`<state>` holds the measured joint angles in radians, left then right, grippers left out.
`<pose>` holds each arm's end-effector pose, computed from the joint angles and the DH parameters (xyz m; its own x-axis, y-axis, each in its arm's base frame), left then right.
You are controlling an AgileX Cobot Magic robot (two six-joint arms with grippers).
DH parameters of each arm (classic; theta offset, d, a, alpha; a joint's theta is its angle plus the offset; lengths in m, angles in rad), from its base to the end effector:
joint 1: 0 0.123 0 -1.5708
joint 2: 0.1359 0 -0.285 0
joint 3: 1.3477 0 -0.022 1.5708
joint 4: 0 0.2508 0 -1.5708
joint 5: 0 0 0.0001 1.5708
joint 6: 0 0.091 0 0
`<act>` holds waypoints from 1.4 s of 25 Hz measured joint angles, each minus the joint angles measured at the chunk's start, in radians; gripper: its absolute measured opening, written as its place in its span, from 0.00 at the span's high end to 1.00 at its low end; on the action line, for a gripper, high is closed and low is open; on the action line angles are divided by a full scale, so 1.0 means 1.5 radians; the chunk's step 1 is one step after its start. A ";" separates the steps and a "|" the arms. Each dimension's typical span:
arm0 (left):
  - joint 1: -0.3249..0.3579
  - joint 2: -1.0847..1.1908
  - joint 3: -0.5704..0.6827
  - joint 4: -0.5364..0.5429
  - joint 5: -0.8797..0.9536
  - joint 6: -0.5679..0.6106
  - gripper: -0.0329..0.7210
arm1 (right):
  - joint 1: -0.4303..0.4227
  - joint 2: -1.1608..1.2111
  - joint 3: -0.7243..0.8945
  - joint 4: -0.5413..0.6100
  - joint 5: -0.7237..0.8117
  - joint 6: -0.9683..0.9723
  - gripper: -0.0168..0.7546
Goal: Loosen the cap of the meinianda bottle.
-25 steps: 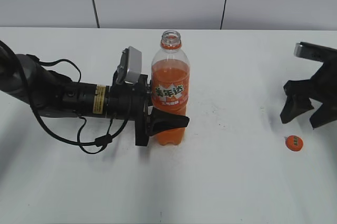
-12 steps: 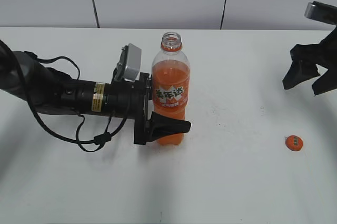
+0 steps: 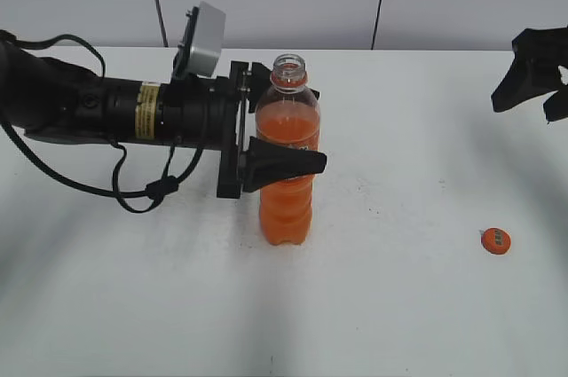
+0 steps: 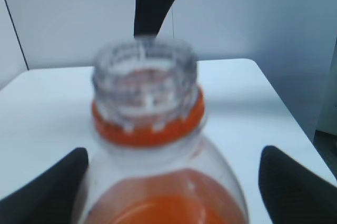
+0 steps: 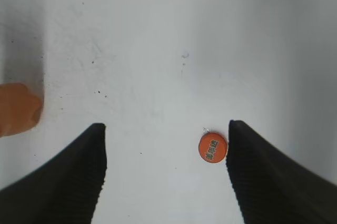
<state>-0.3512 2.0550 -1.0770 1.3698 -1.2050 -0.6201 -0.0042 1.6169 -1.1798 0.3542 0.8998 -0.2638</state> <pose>0.3227 -0.2069 0.1590 0.0487 0.1624 -0.9855 0.9983 0.0242 0.0534 0.3250 0.0234 0.2558 -0.9344 -0.0324 -0.3546 -0.1251 0.9622 0.2417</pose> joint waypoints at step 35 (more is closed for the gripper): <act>0.022 -0.389 0.003 -0.413 1.102 0.074 0.19 | 0.000 -0.190 -0.004 0.011 0.170 0.001 0.29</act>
<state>-0.3188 1.4716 -1.0722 0.7505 0.4482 -0.5094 -0.0042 1.3316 -1.1851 0.3702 1.1553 -0.2619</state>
